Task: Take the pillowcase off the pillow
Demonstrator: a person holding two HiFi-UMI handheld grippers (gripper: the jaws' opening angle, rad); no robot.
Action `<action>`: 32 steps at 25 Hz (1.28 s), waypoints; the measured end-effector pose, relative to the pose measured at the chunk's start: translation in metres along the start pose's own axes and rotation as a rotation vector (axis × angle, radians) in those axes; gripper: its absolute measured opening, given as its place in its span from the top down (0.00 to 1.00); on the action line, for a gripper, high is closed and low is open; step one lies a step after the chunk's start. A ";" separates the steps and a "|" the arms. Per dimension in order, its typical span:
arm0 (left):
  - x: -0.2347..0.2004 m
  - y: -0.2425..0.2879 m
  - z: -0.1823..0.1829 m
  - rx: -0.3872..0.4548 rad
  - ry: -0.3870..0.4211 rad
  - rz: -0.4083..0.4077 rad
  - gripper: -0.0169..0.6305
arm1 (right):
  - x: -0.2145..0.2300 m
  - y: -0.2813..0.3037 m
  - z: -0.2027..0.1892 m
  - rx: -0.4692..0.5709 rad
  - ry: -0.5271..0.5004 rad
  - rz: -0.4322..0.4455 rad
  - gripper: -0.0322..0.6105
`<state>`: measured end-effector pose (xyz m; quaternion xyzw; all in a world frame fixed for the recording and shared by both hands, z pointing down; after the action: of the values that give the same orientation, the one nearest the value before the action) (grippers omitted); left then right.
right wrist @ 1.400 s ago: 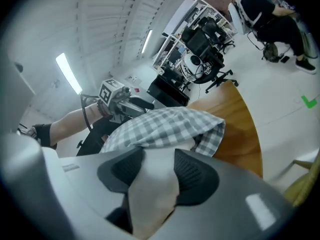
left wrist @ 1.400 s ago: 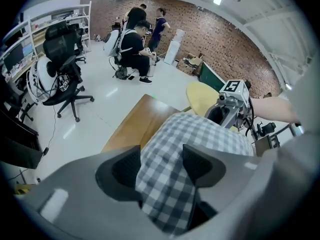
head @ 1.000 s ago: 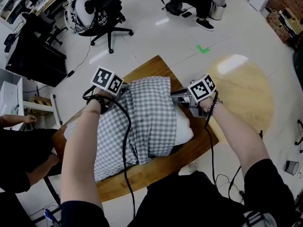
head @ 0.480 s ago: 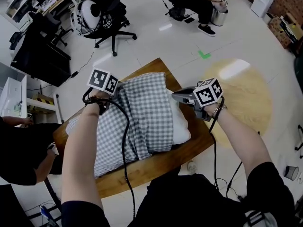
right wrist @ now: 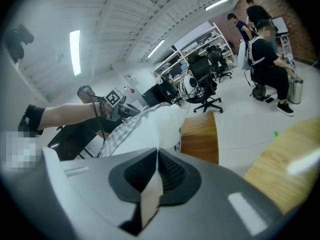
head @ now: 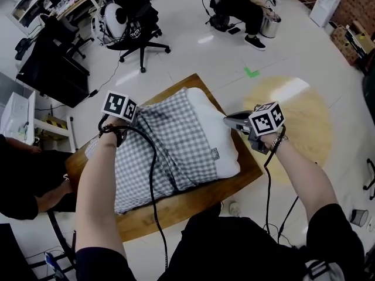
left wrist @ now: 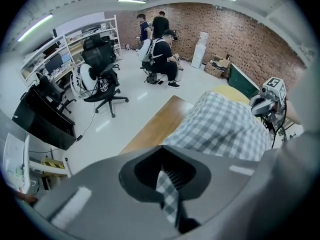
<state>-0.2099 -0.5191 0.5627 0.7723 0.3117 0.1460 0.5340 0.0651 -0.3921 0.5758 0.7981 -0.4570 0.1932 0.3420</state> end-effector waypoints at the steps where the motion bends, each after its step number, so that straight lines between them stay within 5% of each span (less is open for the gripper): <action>1: -0.001 -0.003 -0.004 0.001 -0.011 0.004 0.97 | -0.001 -0.005 -0.002 0.000 0.000 -0.010 0.94; 9: -0.011 -0.011 -0.033 0.023 -0.083 0.016 0.96 | 0.007 -0.023 -0.014 -0.021 -0.002 -0.083 0.94; 16: 0.020 -0.009 -0.055 0.081 -0.047 -0.006 0.96 | -0.007 -0.012 -0.041 -0.057 -0.079 -0.117 0.92; 22: 0.045 -0.020 -0.052 0.151 -0.039 -0.001 0.79 | -0.013 -0.020 -0.038 -0.042 -0.137 -0.147 0.77; 32: 0.109 -0.060 -0.067 0.322 -0.058 0.061 0.74 | -0.042 -0.044 -0.071 -0.065 -0.250 -0.126 0.73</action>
<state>-0.1840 -0.3863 0.5220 0.8609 0.2919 0.0876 0.4074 0.0826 -0.3001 0.5830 0.8316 -0.4507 0.0556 0.3197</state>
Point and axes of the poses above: the fingertips, and each gripper's own axes: y forward along the fingers, x to its right, z out of its top, the point moved 1 cm from there along -y, backward along the fingers, and after that the axes turned 2 degrees about -y, right-handed, at the moved point
